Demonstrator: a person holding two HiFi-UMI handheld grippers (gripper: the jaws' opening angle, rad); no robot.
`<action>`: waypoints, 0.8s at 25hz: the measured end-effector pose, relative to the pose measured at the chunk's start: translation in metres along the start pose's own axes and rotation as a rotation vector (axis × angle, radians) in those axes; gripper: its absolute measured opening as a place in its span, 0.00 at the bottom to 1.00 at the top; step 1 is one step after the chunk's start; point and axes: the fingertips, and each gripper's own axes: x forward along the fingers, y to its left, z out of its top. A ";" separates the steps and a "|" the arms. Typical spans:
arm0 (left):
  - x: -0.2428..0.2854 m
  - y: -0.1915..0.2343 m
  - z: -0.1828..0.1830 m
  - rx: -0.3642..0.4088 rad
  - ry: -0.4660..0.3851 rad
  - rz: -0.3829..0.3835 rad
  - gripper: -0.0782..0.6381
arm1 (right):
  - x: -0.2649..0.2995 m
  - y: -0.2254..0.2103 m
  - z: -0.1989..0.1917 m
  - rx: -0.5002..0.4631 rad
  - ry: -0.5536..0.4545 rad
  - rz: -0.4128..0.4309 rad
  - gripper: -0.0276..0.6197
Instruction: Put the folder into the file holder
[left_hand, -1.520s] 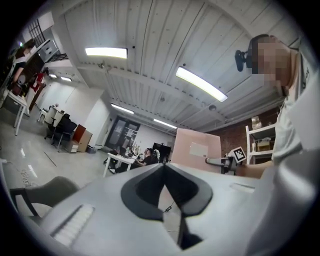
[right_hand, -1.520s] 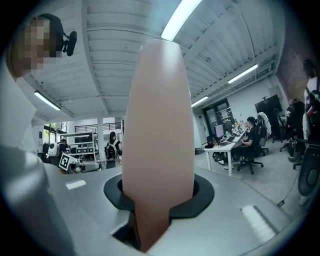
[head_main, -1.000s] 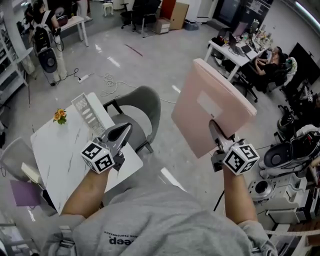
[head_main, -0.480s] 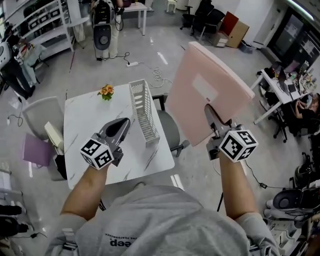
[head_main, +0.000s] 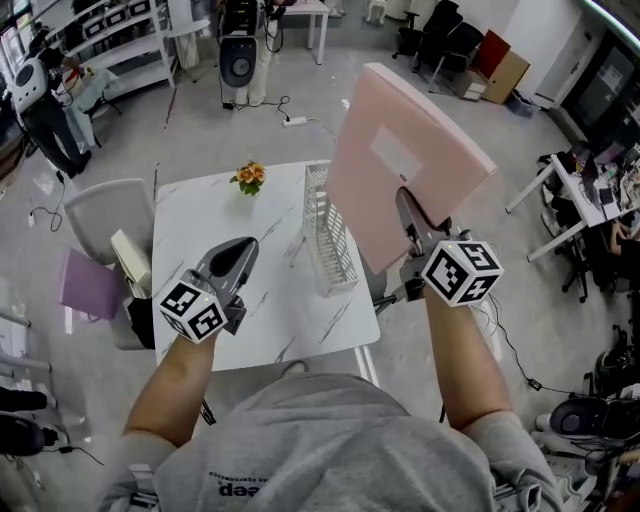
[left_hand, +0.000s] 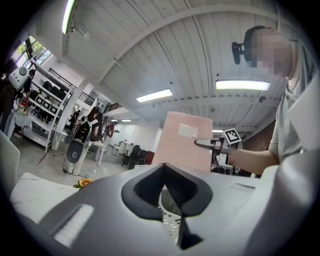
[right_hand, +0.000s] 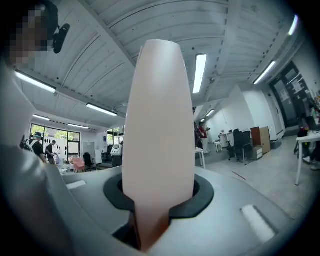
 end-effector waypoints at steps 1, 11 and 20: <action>-0.002 0.005 -0.001 -0.004 0.001 0.001 0.19 | 0.006 0.001 -0.004 -0.004 0.003 -0.008 0.23; 0.001 0.040 -0.015 -0.042 0.034 -0.020 0.19 | 0.051 0.002 -0.063 -0.055 0.061 -0.057 0.23; 0.019 0.062 -0.054 -0.085 0.096 -0.054 0.19 | 0.064 -0.006 -0.122 -0.053 0.080 -0.059 0.23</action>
